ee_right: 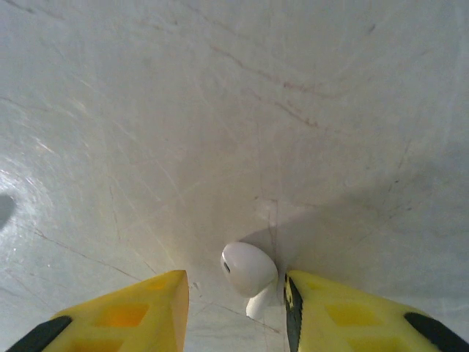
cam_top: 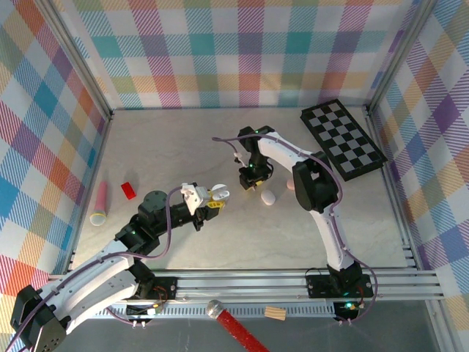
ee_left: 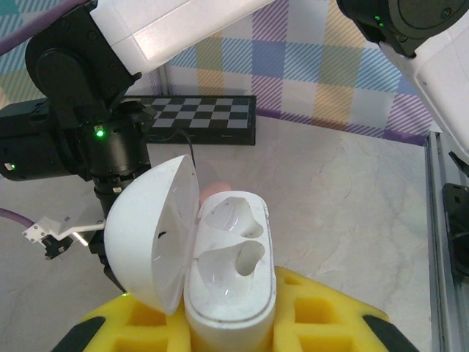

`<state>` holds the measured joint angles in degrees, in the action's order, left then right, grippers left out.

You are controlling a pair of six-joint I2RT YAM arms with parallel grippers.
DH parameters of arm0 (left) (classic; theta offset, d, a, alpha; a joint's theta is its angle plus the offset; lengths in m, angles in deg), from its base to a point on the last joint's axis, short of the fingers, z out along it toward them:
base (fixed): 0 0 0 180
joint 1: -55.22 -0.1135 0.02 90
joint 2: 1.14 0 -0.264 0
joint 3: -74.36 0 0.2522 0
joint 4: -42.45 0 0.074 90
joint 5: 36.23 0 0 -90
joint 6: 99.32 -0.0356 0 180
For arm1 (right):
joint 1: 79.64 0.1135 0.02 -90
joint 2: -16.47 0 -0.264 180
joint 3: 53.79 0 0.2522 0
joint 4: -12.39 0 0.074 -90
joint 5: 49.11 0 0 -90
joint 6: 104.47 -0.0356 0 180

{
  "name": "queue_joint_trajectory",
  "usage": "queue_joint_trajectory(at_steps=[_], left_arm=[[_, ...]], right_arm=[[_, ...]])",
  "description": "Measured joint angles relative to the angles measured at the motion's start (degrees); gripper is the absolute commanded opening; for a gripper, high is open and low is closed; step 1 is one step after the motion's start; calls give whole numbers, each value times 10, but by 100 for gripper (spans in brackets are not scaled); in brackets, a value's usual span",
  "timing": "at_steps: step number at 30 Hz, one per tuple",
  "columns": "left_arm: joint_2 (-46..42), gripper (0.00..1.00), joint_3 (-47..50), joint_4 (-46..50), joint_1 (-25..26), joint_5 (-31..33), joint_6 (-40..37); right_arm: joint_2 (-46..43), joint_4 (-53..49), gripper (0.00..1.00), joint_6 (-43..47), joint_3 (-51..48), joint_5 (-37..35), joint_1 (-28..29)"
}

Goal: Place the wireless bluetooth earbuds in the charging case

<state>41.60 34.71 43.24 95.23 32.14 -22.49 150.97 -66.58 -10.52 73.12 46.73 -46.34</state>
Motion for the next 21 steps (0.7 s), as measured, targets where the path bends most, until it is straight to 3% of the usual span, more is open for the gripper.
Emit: queue_joint_trajectory(at_steps=[12,21], left_arm=[[7,0,-5,10,0,-4,-5],[7,0,-5,10,0,-4,-11]], right_arm=[[29,-23,36,14,44,-1,0],[31,-28,28,26,45,-7,-2]])
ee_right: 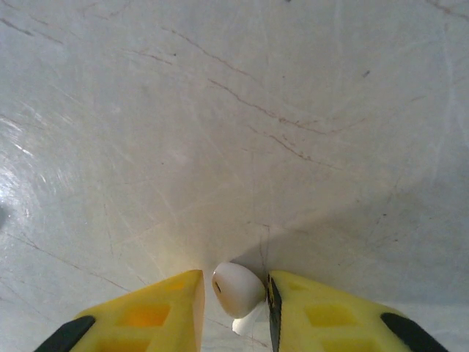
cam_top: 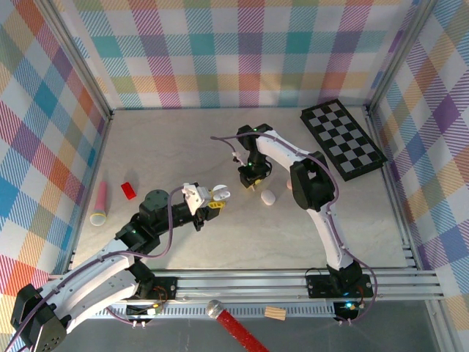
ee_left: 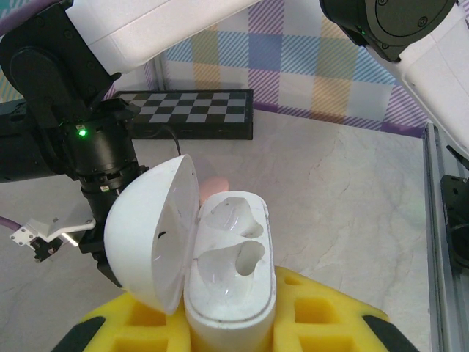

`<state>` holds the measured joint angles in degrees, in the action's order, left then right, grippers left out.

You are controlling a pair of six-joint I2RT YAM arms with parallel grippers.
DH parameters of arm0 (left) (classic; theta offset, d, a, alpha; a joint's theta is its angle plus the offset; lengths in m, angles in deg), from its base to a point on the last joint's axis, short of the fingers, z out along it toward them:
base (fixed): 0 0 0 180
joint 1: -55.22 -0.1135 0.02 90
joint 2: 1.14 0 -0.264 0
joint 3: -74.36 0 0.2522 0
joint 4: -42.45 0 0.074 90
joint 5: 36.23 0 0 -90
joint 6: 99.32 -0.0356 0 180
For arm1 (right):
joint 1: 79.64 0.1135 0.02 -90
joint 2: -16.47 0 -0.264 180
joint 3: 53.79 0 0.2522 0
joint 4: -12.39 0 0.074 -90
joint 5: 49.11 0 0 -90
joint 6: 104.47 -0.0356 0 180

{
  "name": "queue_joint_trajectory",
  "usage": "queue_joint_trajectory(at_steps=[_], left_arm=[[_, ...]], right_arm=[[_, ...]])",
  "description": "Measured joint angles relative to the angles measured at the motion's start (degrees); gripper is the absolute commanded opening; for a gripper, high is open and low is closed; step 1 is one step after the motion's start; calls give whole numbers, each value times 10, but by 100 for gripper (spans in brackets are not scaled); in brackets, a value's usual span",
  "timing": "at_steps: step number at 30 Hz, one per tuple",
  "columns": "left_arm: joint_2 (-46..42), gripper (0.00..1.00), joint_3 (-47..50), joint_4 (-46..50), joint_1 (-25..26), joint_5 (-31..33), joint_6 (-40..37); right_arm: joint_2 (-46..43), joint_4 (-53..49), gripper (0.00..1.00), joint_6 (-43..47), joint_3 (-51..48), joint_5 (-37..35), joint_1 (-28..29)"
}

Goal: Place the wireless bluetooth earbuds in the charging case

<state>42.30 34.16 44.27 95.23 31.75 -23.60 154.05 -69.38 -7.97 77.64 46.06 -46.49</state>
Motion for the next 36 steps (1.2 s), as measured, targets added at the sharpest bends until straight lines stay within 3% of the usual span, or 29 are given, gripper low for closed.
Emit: queue_joint_trajectory(at_steps=[10,17,26,36], left_arm=[[0,0,0,0,0,2,-2],[0,0,0,-1,0,18,-1],[13,0,0,-19,0,47,14],[59,0,0,-24,-21,32,39]], right_arm=[[-2,9,23,-7,-5,-10,-1],[-55,85,22,-35,-90,-40,2],[-212,253,21,-68,-276,-62,2],[-399,416,20,-96,-453,-59,2]])
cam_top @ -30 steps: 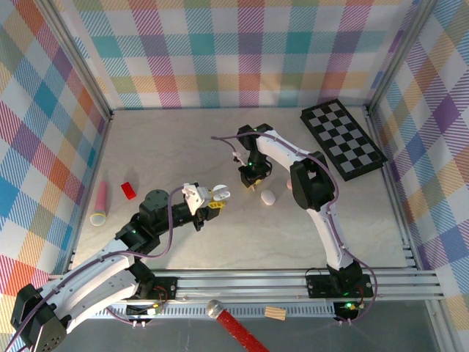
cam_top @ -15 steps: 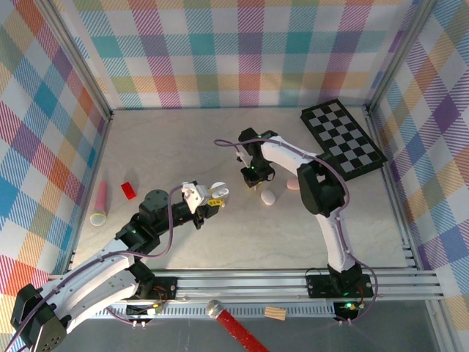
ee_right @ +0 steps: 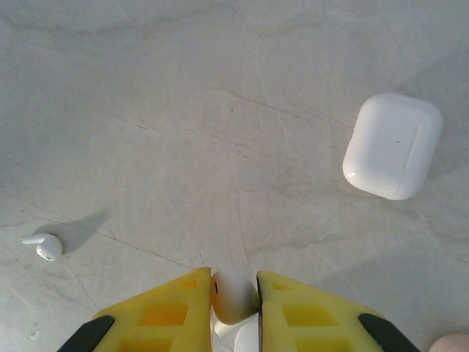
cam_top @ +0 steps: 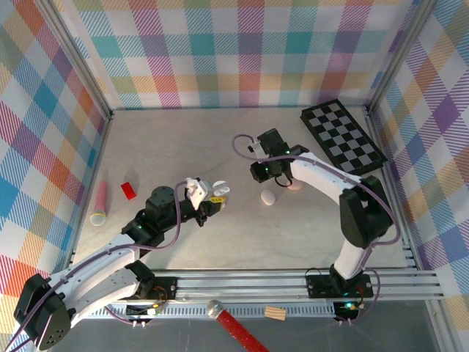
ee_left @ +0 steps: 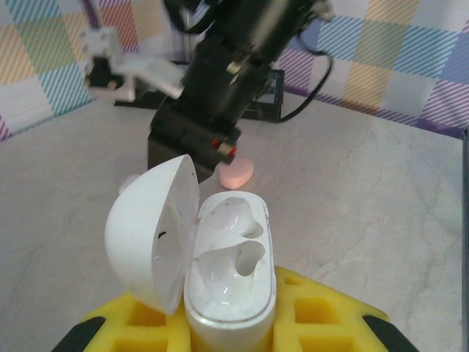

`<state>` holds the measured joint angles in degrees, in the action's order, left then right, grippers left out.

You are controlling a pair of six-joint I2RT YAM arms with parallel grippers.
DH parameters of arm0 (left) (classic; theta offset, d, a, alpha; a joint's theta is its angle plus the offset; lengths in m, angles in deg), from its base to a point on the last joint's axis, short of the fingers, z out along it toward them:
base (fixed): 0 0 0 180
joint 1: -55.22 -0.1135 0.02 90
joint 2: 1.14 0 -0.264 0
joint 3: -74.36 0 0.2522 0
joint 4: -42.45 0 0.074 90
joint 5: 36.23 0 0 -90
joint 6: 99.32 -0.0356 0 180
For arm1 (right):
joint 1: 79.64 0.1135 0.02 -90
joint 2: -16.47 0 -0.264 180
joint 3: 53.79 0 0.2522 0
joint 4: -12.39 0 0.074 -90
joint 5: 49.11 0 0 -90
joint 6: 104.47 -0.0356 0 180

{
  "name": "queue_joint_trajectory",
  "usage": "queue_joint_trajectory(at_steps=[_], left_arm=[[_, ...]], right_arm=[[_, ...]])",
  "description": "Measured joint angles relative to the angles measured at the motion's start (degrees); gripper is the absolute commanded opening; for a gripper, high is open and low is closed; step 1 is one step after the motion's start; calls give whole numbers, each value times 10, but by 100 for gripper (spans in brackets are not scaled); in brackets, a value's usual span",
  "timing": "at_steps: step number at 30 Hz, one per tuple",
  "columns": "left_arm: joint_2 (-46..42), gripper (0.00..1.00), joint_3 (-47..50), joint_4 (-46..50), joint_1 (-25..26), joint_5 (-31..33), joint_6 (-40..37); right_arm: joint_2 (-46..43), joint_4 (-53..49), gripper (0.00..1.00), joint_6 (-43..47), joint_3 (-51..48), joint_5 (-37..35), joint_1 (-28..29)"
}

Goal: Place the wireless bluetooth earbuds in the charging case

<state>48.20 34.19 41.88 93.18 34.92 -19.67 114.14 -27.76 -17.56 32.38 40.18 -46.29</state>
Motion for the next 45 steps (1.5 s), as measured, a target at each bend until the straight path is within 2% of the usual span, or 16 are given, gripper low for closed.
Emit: queue_joint_trajectory(at_steps=[7,14,19,28,45], left_arm=[[59,0,-15,-12,-21,-35,18],[103,0,-57,-15,-22,-58,17],[134,0,-69,-24,-22,-74,18],[154,0,-83,-25,-22,-88,20],[160,0,-83,-29,-22,-97,22]], right_arm=[[-125,63,20,-8,-90,23,0],[-212,85,20,-3,-115,38,11],[-249,86,20,16,-117,42,42],[-270,93,20,40,-117,44,84],[-252,122,20,30,-109,95,91]])
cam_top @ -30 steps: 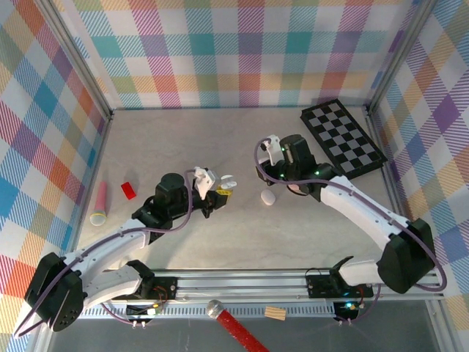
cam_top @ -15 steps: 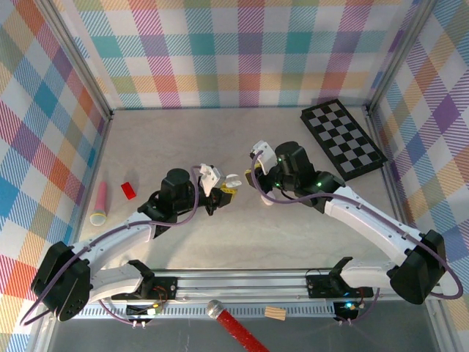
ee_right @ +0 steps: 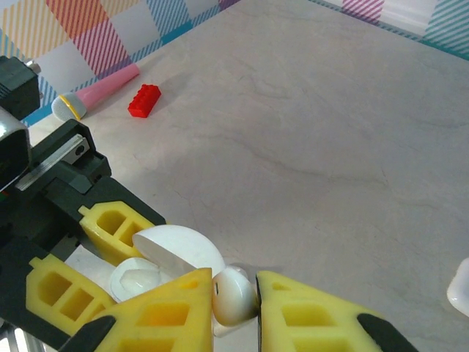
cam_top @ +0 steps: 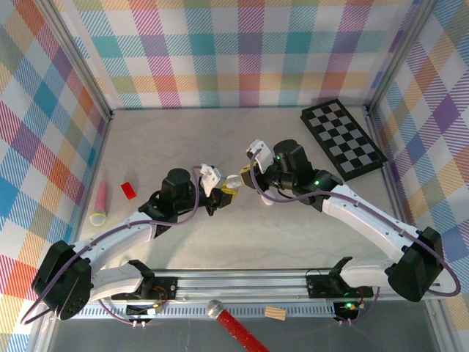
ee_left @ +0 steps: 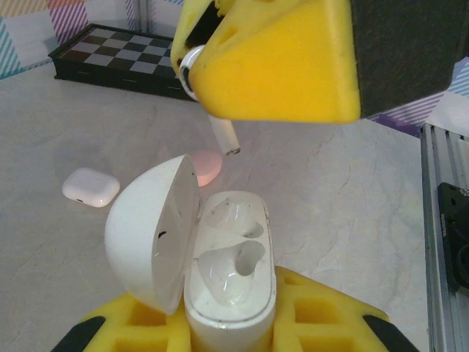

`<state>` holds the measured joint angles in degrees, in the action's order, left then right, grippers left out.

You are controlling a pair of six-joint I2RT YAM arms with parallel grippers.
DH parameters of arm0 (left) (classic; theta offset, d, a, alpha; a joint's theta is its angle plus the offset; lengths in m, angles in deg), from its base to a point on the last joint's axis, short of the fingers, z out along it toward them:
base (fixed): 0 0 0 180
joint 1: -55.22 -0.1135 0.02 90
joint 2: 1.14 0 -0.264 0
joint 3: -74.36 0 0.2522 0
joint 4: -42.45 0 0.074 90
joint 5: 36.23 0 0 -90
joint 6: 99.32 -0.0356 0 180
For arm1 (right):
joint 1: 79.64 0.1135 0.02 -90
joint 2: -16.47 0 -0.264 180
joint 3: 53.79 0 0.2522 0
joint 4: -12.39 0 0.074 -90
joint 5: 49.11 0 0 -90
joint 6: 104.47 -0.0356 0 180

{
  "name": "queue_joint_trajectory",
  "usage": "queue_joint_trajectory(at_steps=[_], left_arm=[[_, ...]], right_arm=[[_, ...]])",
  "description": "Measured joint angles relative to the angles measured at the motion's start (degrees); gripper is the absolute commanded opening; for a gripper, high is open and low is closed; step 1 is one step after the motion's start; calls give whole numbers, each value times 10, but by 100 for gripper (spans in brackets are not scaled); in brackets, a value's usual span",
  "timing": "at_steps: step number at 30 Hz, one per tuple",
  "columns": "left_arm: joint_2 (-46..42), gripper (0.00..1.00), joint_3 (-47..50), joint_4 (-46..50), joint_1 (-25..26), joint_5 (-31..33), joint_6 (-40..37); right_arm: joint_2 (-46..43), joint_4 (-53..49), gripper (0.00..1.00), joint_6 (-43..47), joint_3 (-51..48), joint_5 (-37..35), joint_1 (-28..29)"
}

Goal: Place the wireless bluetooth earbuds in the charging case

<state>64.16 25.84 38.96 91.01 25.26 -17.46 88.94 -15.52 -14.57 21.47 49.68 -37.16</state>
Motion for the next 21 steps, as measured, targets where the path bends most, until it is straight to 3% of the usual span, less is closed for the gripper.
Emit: queue_joint_trajectory(at_steps=[21], left_arm=[[9,0,-2,-24,0,-4,14]], right_arm=[[15,12,20,-5,6,31,3]])
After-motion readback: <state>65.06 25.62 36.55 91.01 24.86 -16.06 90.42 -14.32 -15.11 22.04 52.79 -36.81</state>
